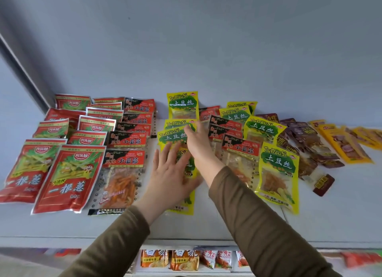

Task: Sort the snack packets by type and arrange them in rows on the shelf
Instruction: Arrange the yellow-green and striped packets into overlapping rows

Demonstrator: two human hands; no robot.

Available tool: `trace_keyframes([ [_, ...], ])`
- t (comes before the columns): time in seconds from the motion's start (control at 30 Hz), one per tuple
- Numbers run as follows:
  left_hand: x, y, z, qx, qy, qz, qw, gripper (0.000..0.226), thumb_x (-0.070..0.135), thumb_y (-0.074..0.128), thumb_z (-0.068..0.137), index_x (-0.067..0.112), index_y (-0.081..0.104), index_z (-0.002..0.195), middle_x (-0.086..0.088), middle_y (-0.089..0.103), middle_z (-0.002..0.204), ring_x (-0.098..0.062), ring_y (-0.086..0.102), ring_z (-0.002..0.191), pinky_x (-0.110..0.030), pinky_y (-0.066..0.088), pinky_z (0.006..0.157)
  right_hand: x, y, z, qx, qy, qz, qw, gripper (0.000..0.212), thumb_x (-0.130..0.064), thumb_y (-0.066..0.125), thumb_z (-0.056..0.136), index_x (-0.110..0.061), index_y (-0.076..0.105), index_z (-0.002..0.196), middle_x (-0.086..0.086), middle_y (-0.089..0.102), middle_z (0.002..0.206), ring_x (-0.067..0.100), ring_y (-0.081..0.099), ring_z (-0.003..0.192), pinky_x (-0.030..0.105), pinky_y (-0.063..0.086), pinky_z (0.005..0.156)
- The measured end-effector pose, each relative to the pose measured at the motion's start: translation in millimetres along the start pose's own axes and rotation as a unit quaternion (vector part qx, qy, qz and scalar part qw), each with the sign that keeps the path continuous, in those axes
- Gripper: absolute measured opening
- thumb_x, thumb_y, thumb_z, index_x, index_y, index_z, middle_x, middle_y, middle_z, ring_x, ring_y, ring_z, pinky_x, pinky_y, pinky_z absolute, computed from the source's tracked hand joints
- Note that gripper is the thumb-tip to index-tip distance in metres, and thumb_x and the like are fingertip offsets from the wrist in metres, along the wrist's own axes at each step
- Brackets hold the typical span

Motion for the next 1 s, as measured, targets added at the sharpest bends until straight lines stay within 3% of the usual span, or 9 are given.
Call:
trace_keyframes([
  [0.13,-8.4,1.8,18.4,-0.013,-0.016,0.050,0.999,0.080,0.072,0.032,0.096,0.036,0.006,0.163,-0.003,-0.009,0.172,-0.030,-0.019,0.156,-0.056,-0.008,0.126,-10.6,7.4,11.3,-0.007,0.016,-0.032,0.999,0.055,-0.029,0.045,0.104,-0.015,0.031,0.156,0.010,0.037,0.157,0.027,0.041,0.141,0.043,0.038,0.113],
  [0.23,-13.0,8.1,9.5,-0.014,-0.012,0.053,0.998,0.077,0.068,0.036,0.096,0.035,0.013,0.161,-0.004,0.002,0.173,-0.030,-0.009,0.158,-0.056,-0.004,0.127,-6.1,16.3,6.8,-0.045,0.020,-0.058,0.997,0.058,-0.028,0.049,0.102,-0.017,0.030,0.156,0.008,0.040,0.156,0.026,0.043,0.139,0.038,0.038,0.110],
  [0.37,-18.0,8.4,-0.8,0.006,-0.003,0.039,0.999,0.079,0.071,0.035,0.094,0.034,0.013,0.160,-0.003,0.008,0.172,-0.028,-0.004,0.158,-0.052,-0.004,0.127,-0.3,19.5,7.4,-0.043,0.027,-0.057,0.997,0.066,-0.029,0.052,0.102,-0.017,0.022,0.159,0.006,0.031,0.162,0.026,0.033,0.147,0.047,0.033,0.117],
  [0.5,-19.6,3.3,4.4,-0.001,-0.010,0.035,0.999,0.086,0.077,0.032,0.093,0.037,-0.001,0.162,-0.004,-0.009,0.172,-0.029,-0.018,0.157,-0.048,-0.012,0.125,-11.9,21.9,21.1,-0.054,0.022,-0.053,0.997,0.062,-0.024,0.048,0.102,-0.016,0.024,0.159,0.006,0.032,0.163,0.025,0.037,0.145,0.035,0.034,0.108],
  [0.6,-22.8,7.6,2.1,-0.031,-0.010,0.038,0.999,0.085,0.080,0.023,0.093,0.041,-0.007,0.161,-0.004,-0.011,0.172,-0.029,-0.020,0.156,-0.045,-0.015,0.122,-11.3,23.9,27.9,-0.080,0.042,-0.064,0.994,0.060,-0.024,0.048,0.103,-0.013,0.028,0.158,0.009,0.037,0.159,0.026,0.047,0.137,0.036,0.041,0.105],
  [0.73,-25.6,8.6,-0.9,-0.030,-0.006,0.035,0.999,0.085,0.082,0.021,0.092,0.043,-0.008,0.161,-0.003,-0.011,0.172,-0.028,-0.019,0.156,-0.045,-0.014,0.124,-4.0,8.9,37.7,-0.050,0.078,-0.038,0.995,0.054,-0.025,0.042,0.106,-0.009,0.029,0.156,0.009,0.031,0.162,0.026,0.036,0.145,0.036,0.034,0.107],
  [0.83,-25.7,9.1,-1.2,-0.037,-0.005,0.038,0.999,0.085,0.084,0.016,0.090,0.043,-0.009,0.161,-0.003,-0.013,0.171,-0.028,-0.020,0.156,-0.046,-0.012,0.126,1.7,-2.7,46.5,-0.028,0.110,0.022,0.993,0.044,-0.022,0.038,0.108,0.000,0.040,0.145,0.016,0.040,0.155,0.028,0.043,0.137,0.038,0.034,0.106],
  [0.9,-26.0,9.4,-1.0,-0.039,-0.004,0.037,0.999,0.085,0.083,0.016,0.090,0.043,-0.009,0.161,-0.003,-0.012,0.172,-0.028,-0.020,0.156,-0.046,-0.012,0.125,1.1,-0.7,47.5,-0.030,0.115,0.052,0.991,0.044,-0.027,0.038,0.108,-0.004,0.044,0.145,0.014,0.043,0.153,0.023,0.048,0.127,0.037,0.034,0.104],
  [1.0,-26.2,9.5,-1.0,-0.043,-0.003,0.035,0.998,0.085,0.083,0.018,0.090,0.043,-0.009,0.161,-0.003,-0.012,0.172,-0.028,-0.020,0.156,-0.046,-0.013,0.124,-2.6,7.3,42.5,-0.039,0.140,0.068,0.987,0.056,-0.044,0.038,0.107,-0.014,0.035,0.155,0.006,0.036,0.161,0.026,0.038,0.142,0.041,0.030,0.112],
])
Point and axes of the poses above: each hand's wrist, its own z-axis towards the middle knuckle, its own y-axis out of the palm, x = y × z, the point moved 4 cm from there along z, towards the middle knuckle
